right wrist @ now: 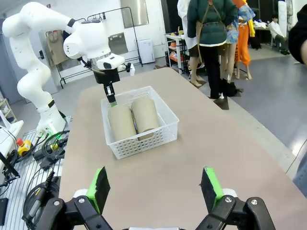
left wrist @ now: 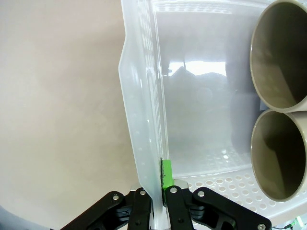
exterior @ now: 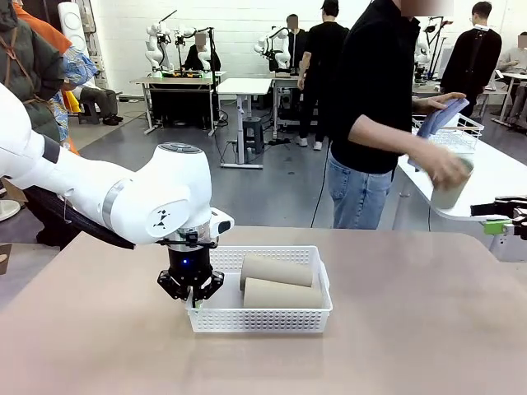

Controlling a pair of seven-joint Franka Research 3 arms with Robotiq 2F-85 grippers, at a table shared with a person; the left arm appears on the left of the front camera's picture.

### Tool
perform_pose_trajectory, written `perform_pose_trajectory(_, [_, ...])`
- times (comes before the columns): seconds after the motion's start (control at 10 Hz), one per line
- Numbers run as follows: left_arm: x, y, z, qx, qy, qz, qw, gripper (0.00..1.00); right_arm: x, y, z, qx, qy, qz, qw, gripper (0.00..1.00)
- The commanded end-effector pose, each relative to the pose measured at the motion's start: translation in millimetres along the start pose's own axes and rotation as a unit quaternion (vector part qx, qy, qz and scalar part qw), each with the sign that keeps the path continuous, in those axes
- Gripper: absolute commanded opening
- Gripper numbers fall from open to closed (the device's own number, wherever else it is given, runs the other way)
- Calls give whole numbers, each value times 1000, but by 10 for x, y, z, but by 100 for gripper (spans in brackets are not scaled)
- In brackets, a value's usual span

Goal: Clean and organize the cups into the basket.
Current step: Pick up the Reusable plastic cup from the right side of the table and stack it inside the Organizing basket in the center of the table.

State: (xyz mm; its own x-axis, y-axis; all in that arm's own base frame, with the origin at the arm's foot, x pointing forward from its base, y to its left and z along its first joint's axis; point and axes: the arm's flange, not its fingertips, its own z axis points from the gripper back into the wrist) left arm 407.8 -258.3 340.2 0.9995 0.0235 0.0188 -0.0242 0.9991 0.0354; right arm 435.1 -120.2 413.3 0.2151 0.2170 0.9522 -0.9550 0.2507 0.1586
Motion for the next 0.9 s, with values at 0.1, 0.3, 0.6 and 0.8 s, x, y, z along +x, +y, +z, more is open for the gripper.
perform_pose_trajectory(0.1, [-41,27,-30,5,2,-5,1000,0,6,34,6,6,1,2,1000,100])
perform_pose_trajectory(0.3, [-41,27,-30,5,2,-5,1000,0,6,34,6,6,1,2,1000,100])
perform_pose_trajectory(0.6, [-41,27,-30,5,2,-5,1000,0,6,34,6,6,1,2,1000,100])
perform_pose_trajectory(0.8, [-41,27,-30,5,2,-5,1000,0,6,34,6,6,1,2,1000,100])
